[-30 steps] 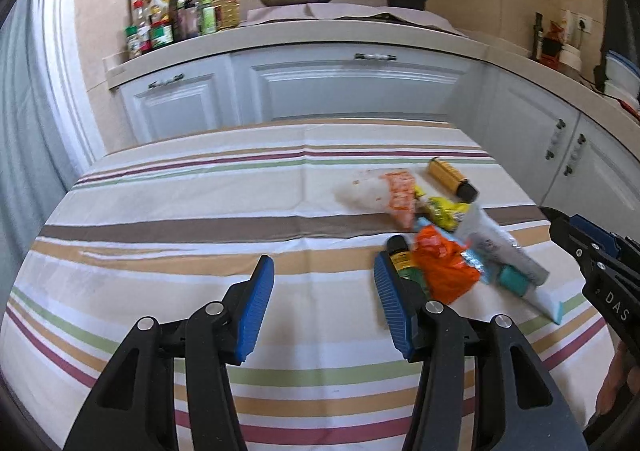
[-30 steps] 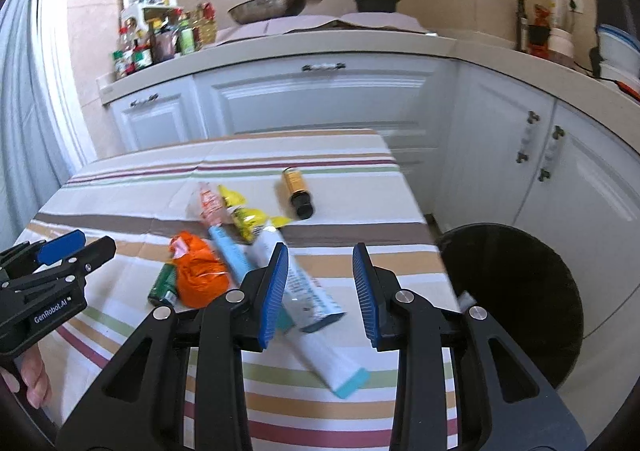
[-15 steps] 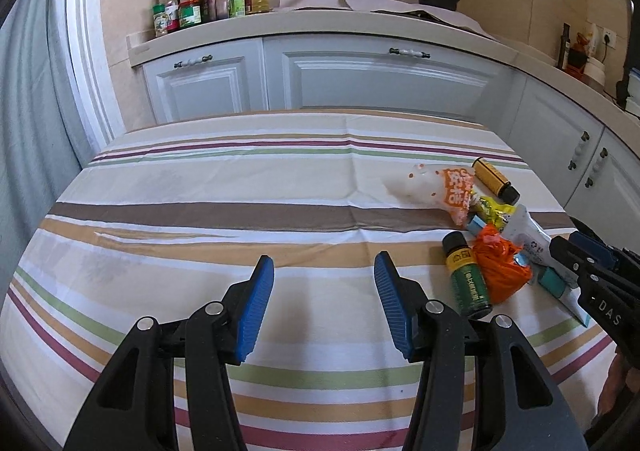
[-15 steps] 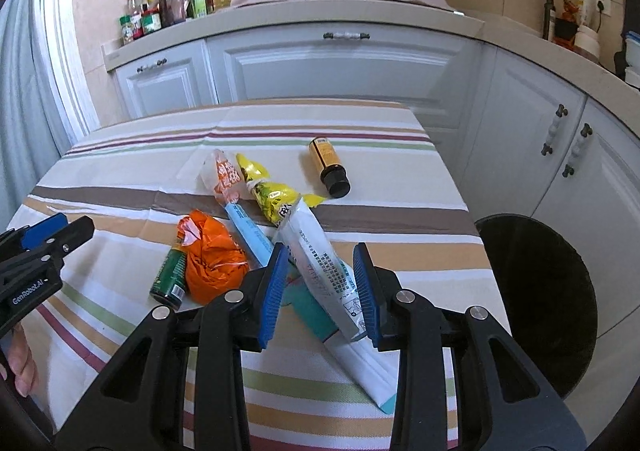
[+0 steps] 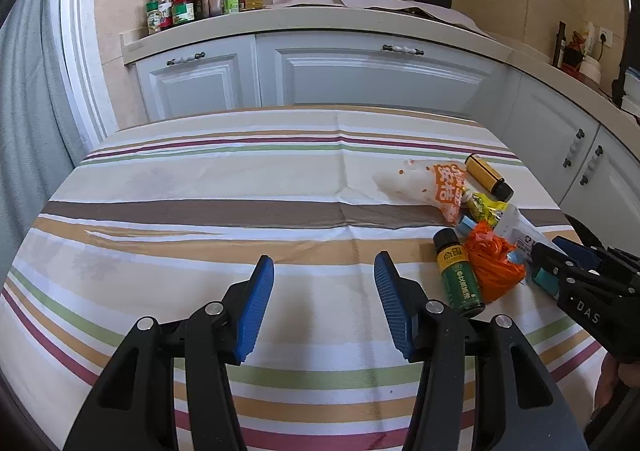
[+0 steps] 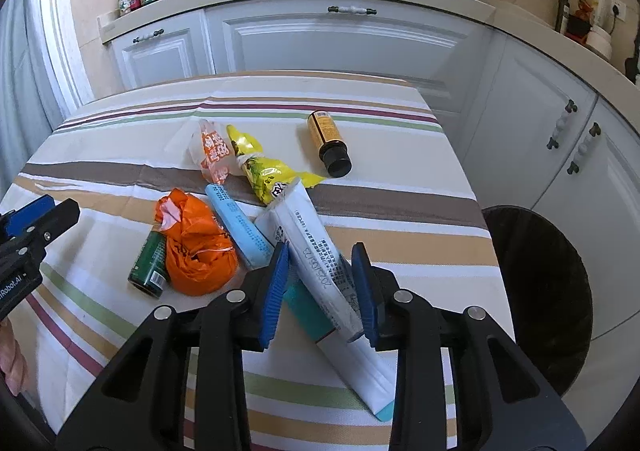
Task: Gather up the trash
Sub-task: 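Grasp the white toothpaste tube with the right tool while left grasps the green spray can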
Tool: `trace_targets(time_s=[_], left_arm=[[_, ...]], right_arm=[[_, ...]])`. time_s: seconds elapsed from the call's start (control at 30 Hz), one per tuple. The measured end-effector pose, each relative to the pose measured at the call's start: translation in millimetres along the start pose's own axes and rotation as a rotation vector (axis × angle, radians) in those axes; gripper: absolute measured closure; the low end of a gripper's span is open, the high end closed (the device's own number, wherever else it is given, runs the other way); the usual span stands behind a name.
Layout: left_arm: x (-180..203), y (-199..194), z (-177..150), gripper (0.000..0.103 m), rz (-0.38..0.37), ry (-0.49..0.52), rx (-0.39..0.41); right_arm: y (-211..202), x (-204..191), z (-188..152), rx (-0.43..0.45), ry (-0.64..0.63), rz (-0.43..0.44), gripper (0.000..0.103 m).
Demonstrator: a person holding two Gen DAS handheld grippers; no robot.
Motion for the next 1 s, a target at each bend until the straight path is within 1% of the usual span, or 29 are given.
trace_targets(time_s=[0.07, 0.2, 0.47, 0.77, 1.0], left_arm=[[2.5, 1.0, -0.3, 0.051, -0.005, 0.002, -0.004], [6.8, 2.4, 0.0, 0.051, -0.009, 0.009, -0.005], [4.7, 3.4, 1.0, 0.051, -0.003, 0.006, -0.005], [9.1, 5.1, -0.6, 0.051, -0.013, 0.009, -0.012], [29.6, 9.5, -4.1, 0.051, -0.046, 0.043, -0.028]], right_arm=[[-0.8, -0.1, -0.8, 0.004, -0.011, -0.004, 0.076], [-1.8, -0.4, -2.3, 0.007, -0.020, -0.001, 0.079], [-4.5, 3.8, -0.4, 0.022, 0.008, 0.008, 0.083], [-14.9, 17.5, 4.0, 0.070, 0.068, -0.006, 0.085], [-23.8, 38.1, 8.1, 0.115, 0.133, -0.038, 0.085]])
Point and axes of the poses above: each gripper's, at about its wrist camera, not at the fingertips, and y roughly the way its jaws point, x to its right, z to its top, the point moved 7 cm from there along y, roughly the way its jaws point, and after that the axes turned 13 degrees about -z, right-handed, at the moved point
